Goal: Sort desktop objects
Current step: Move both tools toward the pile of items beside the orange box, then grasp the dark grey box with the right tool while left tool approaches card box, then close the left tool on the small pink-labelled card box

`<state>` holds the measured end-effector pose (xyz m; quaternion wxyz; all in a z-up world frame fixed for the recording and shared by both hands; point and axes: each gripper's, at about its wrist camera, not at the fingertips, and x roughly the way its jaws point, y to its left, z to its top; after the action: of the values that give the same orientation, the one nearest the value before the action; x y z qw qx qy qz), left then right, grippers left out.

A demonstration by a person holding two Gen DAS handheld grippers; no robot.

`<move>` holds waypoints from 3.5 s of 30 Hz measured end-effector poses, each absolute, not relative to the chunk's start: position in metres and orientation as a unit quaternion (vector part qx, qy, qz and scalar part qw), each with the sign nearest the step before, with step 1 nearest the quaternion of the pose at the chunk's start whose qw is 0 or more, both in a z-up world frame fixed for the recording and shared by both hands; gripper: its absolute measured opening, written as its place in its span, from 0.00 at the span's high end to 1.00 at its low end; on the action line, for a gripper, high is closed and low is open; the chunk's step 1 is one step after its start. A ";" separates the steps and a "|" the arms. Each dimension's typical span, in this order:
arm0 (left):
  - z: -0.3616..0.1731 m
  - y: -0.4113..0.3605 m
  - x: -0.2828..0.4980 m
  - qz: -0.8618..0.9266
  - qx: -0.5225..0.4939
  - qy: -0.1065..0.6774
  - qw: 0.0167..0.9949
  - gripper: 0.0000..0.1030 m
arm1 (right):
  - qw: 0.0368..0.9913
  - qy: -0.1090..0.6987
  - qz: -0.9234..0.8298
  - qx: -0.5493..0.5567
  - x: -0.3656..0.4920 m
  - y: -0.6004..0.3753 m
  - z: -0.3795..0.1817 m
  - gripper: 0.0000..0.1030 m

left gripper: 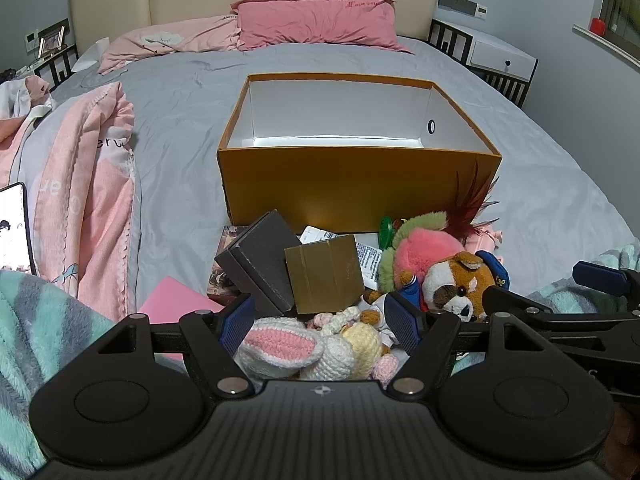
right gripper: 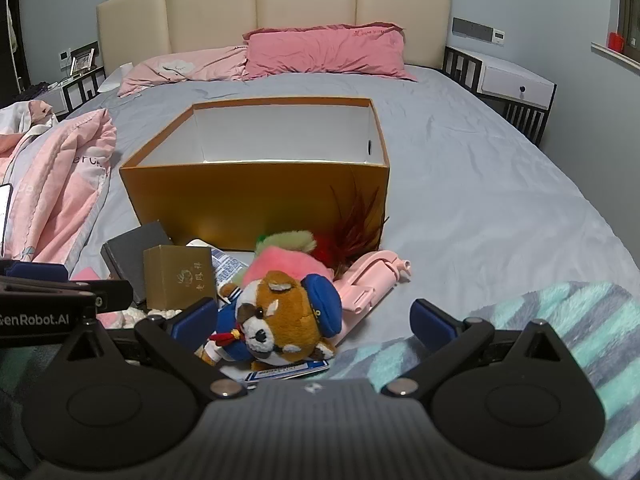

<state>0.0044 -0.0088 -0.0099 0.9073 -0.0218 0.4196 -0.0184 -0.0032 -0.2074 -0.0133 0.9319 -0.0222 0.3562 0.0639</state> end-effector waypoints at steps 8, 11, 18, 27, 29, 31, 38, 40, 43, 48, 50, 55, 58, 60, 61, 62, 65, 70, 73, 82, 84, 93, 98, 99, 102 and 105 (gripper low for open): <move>-0.011 -0.008 0.005 -0.018 -0.022 0.423 0.906 0.18 | 0.929 0.363 0.067 -0.018 0.000 -0.208 -0.015 0.01; -0.011 -0.007 0.005 -0.018 -0.023 0.425 0.905 0.18 | 0.929 0.364 0.067 -0.018 0.000 -0.208 -0.016 0.01; -0.012 -0.005 0.008 -0.019 -0.025 0.431 0.902 0.18 | 0.926 0.370 0.072 -0.016 0.002 -0.207 -0.017 0.01; -0.001 0.017 0.023 -0.037 -0.044 0.449 0.892 0.18 | 0.923 0.366 0.116 -0.036 0.016 -0.189 -0.008 0.18; 0.002 0.024 0.029 -0.042 -0.049 0.456 0.888 0.20 | 0.920 0.366 0.135 -0.036 0.023 -0.183 -0.005 0.23; 0.007 0.030 0.036 -0.045 -0.050 0.461 0.885 0.21 | 0.917 0.368 0.150 -0.037 0.032 -0.174 -0.003 0.29; 0.020 0.053 0.063 -0.048 -0.047 0.465 0.883 0.22 | 0.905 0.375 0.194 -0.043 0.059 -0.141 0.002 0.34; 0.019 0.060 0.071 -0.040 -0.037 0.470 0.881 0.22 | 0.900 0.379 0.209 -0.052 0.066 -0.128 0.001 0.34; 0.015 0.075 0.080 -0.025 -0.030 0.478 0.877 0.22 | 0.890 0.387 0.234 -0.063 0.074 -0.110 -0.005 0.34; 0.003 0.106 0.092 0.000 -0.061 0.495 0.867 0.22 | 0.869 0.400 0.277 -0.086 0.085 -0.075 -0.017 0.34; -0.002 0.115 0.098 0.010 -0.073 0.499 0.863 0.22 | 0.861 0.404 0.292 -0.098 0.088 -0.061 -0.023 0.35; -0.016 0.124 0.107 0.015 -0.083 0.508 0.857 0.22 | 0.848 0.416 0.301 -0.129 0.096 -0.033 -0.042 0.35; -0.022 0.125 0.109 0.016 -0.080 0.512 0.855 0.22 | 0.846 0.422 0.290 -0.146 0.101 -0.022 -0.053 0.35; -0.026 0.125 0.112 0.014 -0.083 0.513 0.854 0.22 | 0.844 0.428 0.284 -0.153 0.104 -0.018 -0.061 0.35; -0.027 0.126 0.113 0.012 -0.086 0.514 0.853 0.22 | 0.844 0.429 0.282 -0.156 0.105 -0.017 -0.064 0.34; -0.028 0.126 0.114 0.011 -0.087 0.514 0.853 0.22 | 0.844 0.429 0.278 -0.160 0.107 -0.016 -0.066 0.34; -0.032 0.125 0.116 0.011 -0.086 0.515 0.853 0.22 | 0.847 0.424 0.265 -0.177 0.108 -0.011 -0.073 0.31; -0.036 0.124 0.119 0.007 -0.085 0.519 0.850 0.22 | 0.848 0.425 0.266 -0.172 0.109 -0.018 -0.073 0.34; -0.036 0.124 0.118 0.008 -0.086 0.519 0.850 0.22 | 0.850 0.427 0.270 -0.149 0.111 -0.030 -0.064 0.42; -0.037 0.120 0.121 -0.001 -0.078 0.530 0.844 0.22 | 0.853 0.446 0.269 -0.028 0.117 -0.077 -0.036 0.63; -0.039 0.118 0.123 -0.012 -0.078 0.538 0.839 0.22 | 0.854 0.450 0.262 0.002 0.120 -0.090 -0.028 0.63; -0.067 0.108 0.149 -0.009 -0.080 0.595 0.800 0.22 | 0.852 0.464 0.233 0.067 0.138 -0.121 -0.023 0.65; -0.086 0.104 0.160 -0.010 -0.076 0.629 0.774 0.22 | 0.849 0.467 0.231 0.083 0.145 -0.125 -0.030 0.64; -0.090 0.102 0.161 -0.009 -0.075 0.635 0.768 0.22 | 0.850 0.465 0.232 0.083 0.145 -0.125 -0.031 0.64; -0.096 0.099 0.165 -0.011 -0.069 0.641 0.764 0.22 | 0.855 0.458 0.232 0.077 0.146 -0.124 -0.031 0.63; -0.101 0.094 0.167 -0.028 -0.075 0.644 0.761 0.20 | 0.857 0.454 0.232 0.076 0.145 -0.124 -0.031 0.63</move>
<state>0.1667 0.0941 -0.1014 0.7613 -0.0747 0.6435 -0.0276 0.1455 -0.1238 -0.0311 0.8567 0.0761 0.4544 0.2318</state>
